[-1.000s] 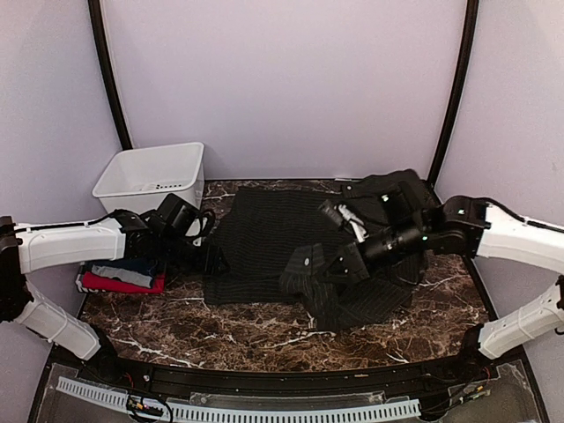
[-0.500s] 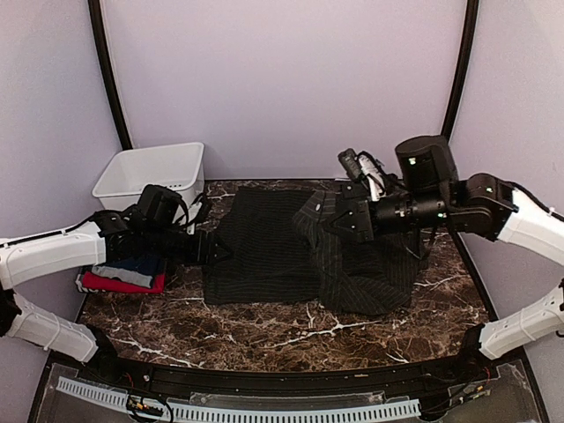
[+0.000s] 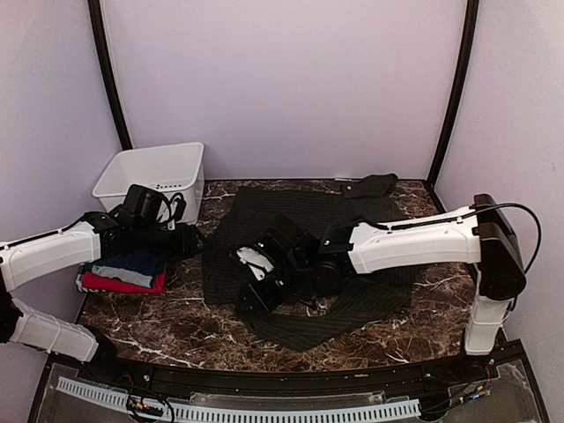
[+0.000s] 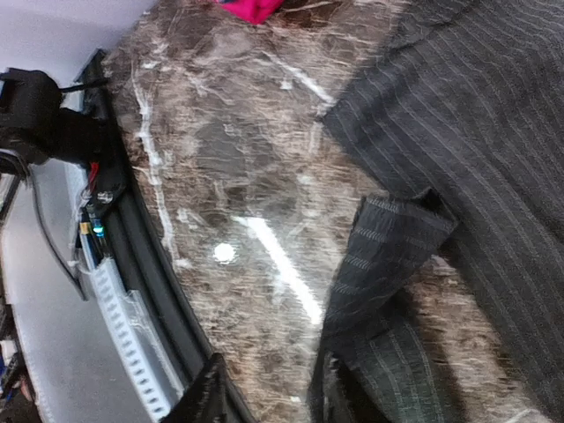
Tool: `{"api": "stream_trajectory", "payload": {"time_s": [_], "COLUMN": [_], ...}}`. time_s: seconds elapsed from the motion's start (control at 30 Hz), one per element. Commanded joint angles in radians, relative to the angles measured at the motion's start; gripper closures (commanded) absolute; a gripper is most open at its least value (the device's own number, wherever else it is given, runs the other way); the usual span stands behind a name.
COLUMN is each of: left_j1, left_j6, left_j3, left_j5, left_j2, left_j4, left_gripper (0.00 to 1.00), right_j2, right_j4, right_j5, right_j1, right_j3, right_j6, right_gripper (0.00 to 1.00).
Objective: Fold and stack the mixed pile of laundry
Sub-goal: Adjust the flattened shirt at the center of the board.
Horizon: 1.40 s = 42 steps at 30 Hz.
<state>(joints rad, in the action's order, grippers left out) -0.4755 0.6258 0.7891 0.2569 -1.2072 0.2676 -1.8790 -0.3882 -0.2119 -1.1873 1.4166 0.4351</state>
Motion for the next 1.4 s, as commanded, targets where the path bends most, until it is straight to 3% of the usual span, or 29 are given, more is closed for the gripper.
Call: {"api": "stream_trajectory", "payload": {"time_s": [0.0, 0.13, 0.33, 0.63, 0.73, 0.87, 1.0, 1.17, 1.37], "left_j1": [0.0, -0.048, -0.174, -0.349, -0.357, -0.356, -0.354, -0.354, -0.356], "left_j6": [-0.058, -0.098, -0.04, 0.052, 0.094, 0.155, 0.249, 0.345, 0.364], "left_j3": [0.003, 0.013, 0.033, -0.02, -0.082, -0.108, -0.167, -0.269, -0.295], "left_j5": [0.117, 0.18, 0.136, 0.138, 0.142, 0.07, 0.063, 0.124, 0.162], "left_j2": [-0.005, -0.074, -0.176, -0.235, -0.17, -0.063, 0.062, 0.186, 0.112], "left_j4": [0.018, 0.036, 0.139, 0.211, 0.207, 0.277, 0.214, 0.03, 0.014], "left_gripper": [0.38, 0.38, 0.42, 0.45, 0.49, 0.55, 0.47, 0.41, 0.4], "right_j2": [0.103, 0.246, 0.381, 0.475, 0.421, 0.313, 0.176, 0.026, -0.066], "right_j4": [0.15, 0.195, 0.056, 0.023, 0.035, 0.119, 0.183, 0.235, 0.271], "right_j5": [-0.222, -0.308, -0.168, -0.168, -0.216, -0.295, -0.317, -0.328, -0.344], "right_j1": [-0.022, 0.053, 0.172, 0.278, 0.278, 0.236, 0.132, 0.041, 0.005], "right_j3": [0.004, -0.097, -0.202, -0.328, -0.329, -0.329, -0.28, -0.211, -0.179], "right_j6": [-0.064, -0.059, -0.077, -0.093, -0.097, -0.061, -0.038, -0.016, 0.003], "right_gripper": [0.5, 0.46, 0.48, 0.49, 0.51, 0.63, 0.73, 0.76, 0.77]}}
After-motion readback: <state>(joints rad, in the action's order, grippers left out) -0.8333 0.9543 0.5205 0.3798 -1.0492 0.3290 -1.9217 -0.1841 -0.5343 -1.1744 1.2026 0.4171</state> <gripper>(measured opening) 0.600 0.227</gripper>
